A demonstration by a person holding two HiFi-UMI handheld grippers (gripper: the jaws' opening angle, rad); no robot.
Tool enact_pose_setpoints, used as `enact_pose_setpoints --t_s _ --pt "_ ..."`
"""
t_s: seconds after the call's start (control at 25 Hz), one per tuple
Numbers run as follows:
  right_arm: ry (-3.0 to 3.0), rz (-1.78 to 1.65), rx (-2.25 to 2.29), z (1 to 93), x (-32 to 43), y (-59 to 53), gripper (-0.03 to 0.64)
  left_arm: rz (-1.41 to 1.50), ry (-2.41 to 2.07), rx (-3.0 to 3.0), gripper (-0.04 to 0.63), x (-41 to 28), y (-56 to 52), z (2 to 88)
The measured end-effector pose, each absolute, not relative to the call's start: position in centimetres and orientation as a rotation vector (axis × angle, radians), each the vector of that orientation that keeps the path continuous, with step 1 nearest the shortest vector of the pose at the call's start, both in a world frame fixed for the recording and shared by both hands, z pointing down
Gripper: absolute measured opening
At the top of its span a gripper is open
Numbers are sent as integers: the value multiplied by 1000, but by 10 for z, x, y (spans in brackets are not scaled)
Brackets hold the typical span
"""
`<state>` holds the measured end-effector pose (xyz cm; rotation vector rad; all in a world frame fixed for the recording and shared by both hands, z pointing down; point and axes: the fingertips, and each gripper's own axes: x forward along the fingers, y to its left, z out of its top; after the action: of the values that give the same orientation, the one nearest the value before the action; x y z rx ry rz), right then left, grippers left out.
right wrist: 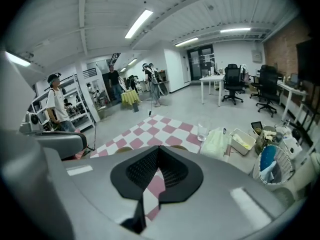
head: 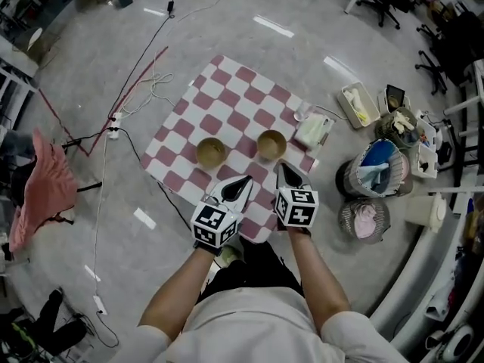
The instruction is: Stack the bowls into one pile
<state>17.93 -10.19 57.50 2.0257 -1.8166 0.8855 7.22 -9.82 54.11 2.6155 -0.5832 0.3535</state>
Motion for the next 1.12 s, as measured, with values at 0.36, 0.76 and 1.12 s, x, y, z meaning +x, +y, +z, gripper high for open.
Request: enact_pose_setpoints --t_s 0.36,0.76,1.12 --pt "-1752 1037 2068 619 218 -98 9 413 -500 2614 5 110 -103 571" --pt "-1706 1195 2066 676 244 -123 11 474 -473 2580 5 141 -122 608" --pt "-1688 1329 2024 714 251 -145 24 508 -489 2538 5 149 -138 631"
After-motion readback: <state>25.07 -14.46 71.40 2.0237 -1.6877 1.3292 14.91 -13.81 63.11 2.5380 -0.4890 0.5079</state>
